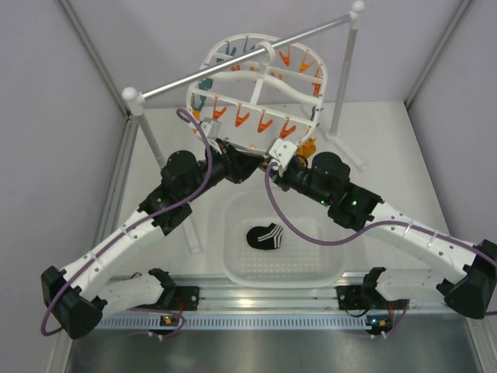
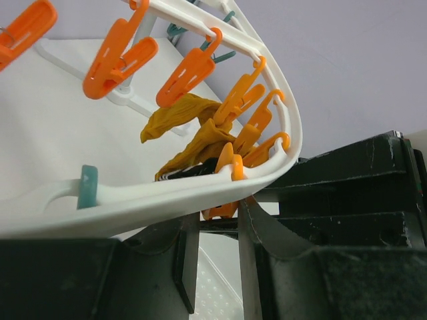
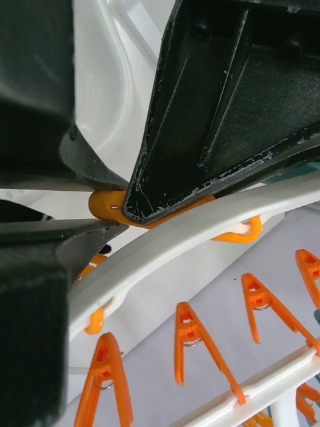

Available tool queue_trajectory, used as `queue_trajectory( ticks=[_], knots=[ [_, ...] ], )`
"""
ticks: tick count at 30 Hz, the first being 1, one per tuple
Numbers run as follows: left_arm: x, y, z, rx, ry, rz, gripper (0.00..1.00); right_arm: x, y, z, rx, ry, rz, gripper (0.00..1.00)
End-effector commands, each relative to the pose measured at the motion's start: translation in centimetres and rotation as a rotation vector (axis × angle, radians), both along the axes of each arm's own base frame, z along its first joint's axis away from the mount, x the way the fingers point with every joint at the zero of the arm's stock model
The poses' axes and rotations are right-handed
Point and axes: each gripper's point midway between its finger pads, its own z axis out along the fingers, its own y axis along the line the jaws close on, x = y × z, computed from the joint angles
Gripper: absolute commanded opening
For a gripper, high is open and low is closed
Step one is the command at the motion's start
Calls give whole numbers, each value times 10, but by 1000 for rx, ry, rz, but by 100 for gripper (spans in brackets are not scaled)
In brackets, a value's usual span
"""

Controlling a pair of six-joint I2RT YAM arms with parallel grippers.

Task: Clip the socks to the hanger
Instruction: Adjust the sock in the bin.

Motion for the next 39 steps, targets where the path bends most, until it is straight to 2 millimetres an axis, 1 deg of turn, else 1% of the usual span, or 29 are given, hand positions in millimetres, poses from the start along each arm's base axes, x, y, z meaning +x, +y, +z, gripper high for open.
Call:
queue_trajectory(
  ticks=[1, 2, 3, 4, 6, 7, 8, 9, 12, 13, 18, 22, 23, 24, 28, 32, 36, 39],
  knots=[
    [-8, -1, 22, -57, -35, -30, 0, 2, 4, 47, 121, -72, -8, 8],
    [-8, 1, 26, -67, -45, -16, 0, 1, 3, 48, 123, -73, -8, 3],
    [-7, 3, 25, -69, -48, -7, 2, 0, 3, 48, 126, -71, -7, 0],
    [-3, 7, 26, -76, -52, 27, 7, 1, 2, 45, 123, -65, -8, 0],
    [-2, 13, 33, -109, -74, 61, 20, -1, 1, 45, 131, -62, -9, 0],
    [0, 16, 35, -118, -82, 77, 29, -1, 1, 43, 130, -58, -7, 0],
    [2, 21, 34, -128, -85, 109, 34, -2, 1, 42, 132, -53, -7, 0],
    [4, 24, 40, -147, -101, 127, 41, -2, 1, 40, 133, -44, -8, 0],
    [11, 31, 40, -156, -113, 181, 46, -3, 2, 33, 134, -22, -7, 0],
    [11, 32, 41, -157, -116, 186, 49, -3, 2, 30, 135, -17, -7, 0],
    [14, 31, 43, -172, -123, 196, 52, -4, 4, 24, 143, 6, -8, 0],
    [20, 30, 40, -182, -101, 210, 56, -9, 6, 24, 153, 15, 2, 0],
    [20, 29, 43, -198, -92, 209, 57, -10, 7, 22, 148, 19, 8, 0],
    [20, 28, 44, -205, -89, 206, 57, -11, 8, 19, 142, 24, 8, 0],
    [23, 24, 45, -226, -65, 202, 57, -17, 9, 18, 133, 13, 10, 0],
    [25, 21, 42, -236, -39, 199, 57, -16, 9, 17, 125, 9, -5, 0],
    [28, 20, 40, -249, -16, 206, 54, -17, 10, 16, 115, 1, -3, 0],
    [29, 19, 44, -266, -11, 203, 43, -21, 10, 14, 110, -1, 7, 0]
  ],
)
